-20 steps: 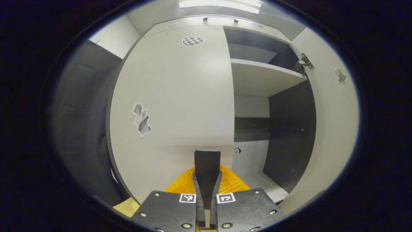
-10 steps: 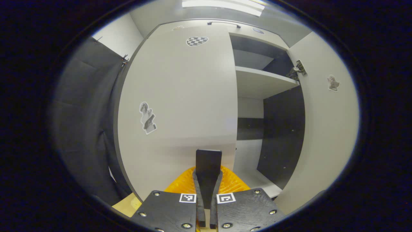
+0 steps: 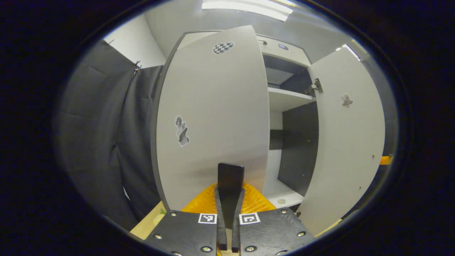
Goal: Open the right door of the double-door shoe cabinet with the right hand, and open the left door with the left hand.
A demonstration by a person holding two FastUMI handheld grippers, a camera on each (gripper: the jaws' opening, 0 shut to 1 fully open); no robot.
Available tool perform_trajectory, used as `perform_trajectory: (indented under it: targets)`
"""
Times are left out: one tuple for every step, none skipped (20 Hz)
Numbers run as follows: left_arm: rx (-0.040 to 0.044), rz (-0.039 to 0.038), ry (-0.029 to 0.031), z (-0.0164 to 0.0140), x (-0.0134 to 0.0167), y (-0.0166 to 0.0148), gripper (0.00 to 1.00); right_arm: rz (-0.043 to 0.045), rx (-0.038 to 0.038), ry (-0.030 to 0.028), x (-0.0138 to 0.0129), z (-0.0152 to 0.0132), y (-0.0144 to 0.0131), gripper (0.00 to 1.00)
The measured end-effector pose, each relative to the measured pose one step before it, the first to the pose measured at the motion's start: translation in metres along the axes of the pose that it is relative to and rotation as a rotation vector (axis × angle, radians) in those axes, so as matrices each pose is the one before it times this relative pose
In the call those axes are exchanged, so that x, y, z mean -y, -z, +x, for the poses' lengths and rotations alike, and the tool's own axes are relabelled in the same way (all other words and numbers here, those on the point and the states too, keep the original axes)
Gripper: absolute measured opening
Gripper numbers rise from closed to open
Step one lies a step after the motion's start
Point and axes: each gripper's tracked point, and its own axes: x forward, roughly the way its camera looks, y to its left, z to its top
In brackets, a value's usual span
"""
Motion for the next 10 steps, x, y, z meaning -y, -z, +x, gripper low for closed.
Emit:
perform_trajectory:
  targets:
    - [0.00114, -0.00429, 0.00078, -0.00091, -0.00142, 0.00080, 0.08, 0.00028, -0.00196, 0.00908, -0.00159, -0.00879, 0.00080, 0.98]
    - [0.00357, 0.00092, 0.00032, -0.00212, -0.00257, -0.00065, 0.08, -0.00259, -0.00126, 0.00833, -0.00222, -0.00901, 0.00220, 0.98]
    - [0.00390, 0.00191, -0.00056, -0.00217, -0.00146, 0.00038, 0.08, -0.00479, -0.00115, 0.00703, -0.00127, -0.00829, 0.00129, 0.98]
    - [0.00385, 0.00215, 0.00054, -0.00242, -0.00164, -0.00063, 0.08, -0.00532, 0.00161, 0.00589, -0.00185, -0.00787, 0.00118, 0.98]
    - [0.00440, 0.00042, -0.00044, -0.00078, -0.00096, 0.00016, 0.08, -0.00536, 0.00168, 0.00371, -0.00212, -0.00620, 0.00052, 0.98]
    - [0.00117, -0.00096, 0.00127, -0.00077, -0.00098, -0.00015, 0.07, -0.00371, -0.00044, 0.00210, -0.00331, -0.00597, 0.00240, 0.98]
    - [-0.00002, 0.00203, 0.00072, -0.00073, -0.00065, 0.00011, 0.08, -0.00426, -0.00008, -0.00118, -0.00393, -0.00552, 0.00174, 0.98]
    - [-0.00044, 0.00283, -0.00045, -0.00033, -0.00123, -0.00016, 0.08, -0.00435, 0.00214, 0.00042, -0.00306, -0.00550, 0.00144, 0.98]
    - [0.00186, 0.00134, -0.00159, -0.00115, -0.00124, 0.00013, 0.08, -0.00517, 0.00071, 0.00100, -0.00270, -0.00493, 0.00192, 0.98]
    - [0.00204, 0.00260, -0.00129, -0.00159, -0.00185, -0.00045, 0.07, -0.00493, -0.00068, 0.00332, -0.00156, -0.00464, 0.00239, 0.98]
